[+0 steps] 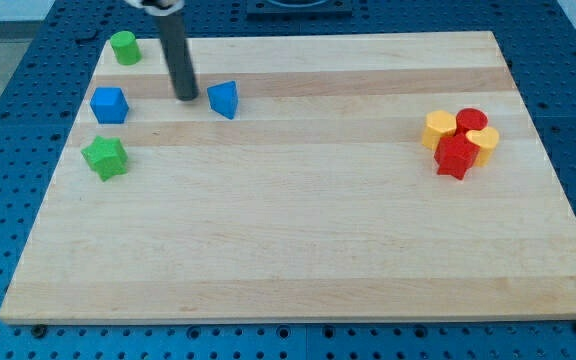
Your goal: Slide the blue triangle to the right
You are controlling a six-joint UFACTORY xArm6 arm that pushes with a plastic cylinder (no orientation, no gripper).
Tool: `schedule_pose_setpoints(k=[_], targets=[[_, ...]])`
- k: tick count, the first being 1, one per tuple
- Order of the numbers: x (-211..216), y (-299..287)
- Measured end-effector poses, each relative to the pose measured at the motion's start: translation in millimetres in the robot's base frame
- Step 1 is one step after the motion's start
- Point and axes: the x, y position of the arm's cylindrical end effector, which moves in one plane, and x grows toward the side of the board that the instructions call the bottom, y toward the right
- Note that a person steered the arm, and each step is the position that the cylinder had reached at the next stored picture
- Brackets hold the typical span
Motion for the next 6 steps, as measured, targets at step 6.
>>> schedule_pose_setpoints(k=[6], targets=[[-40,132]])
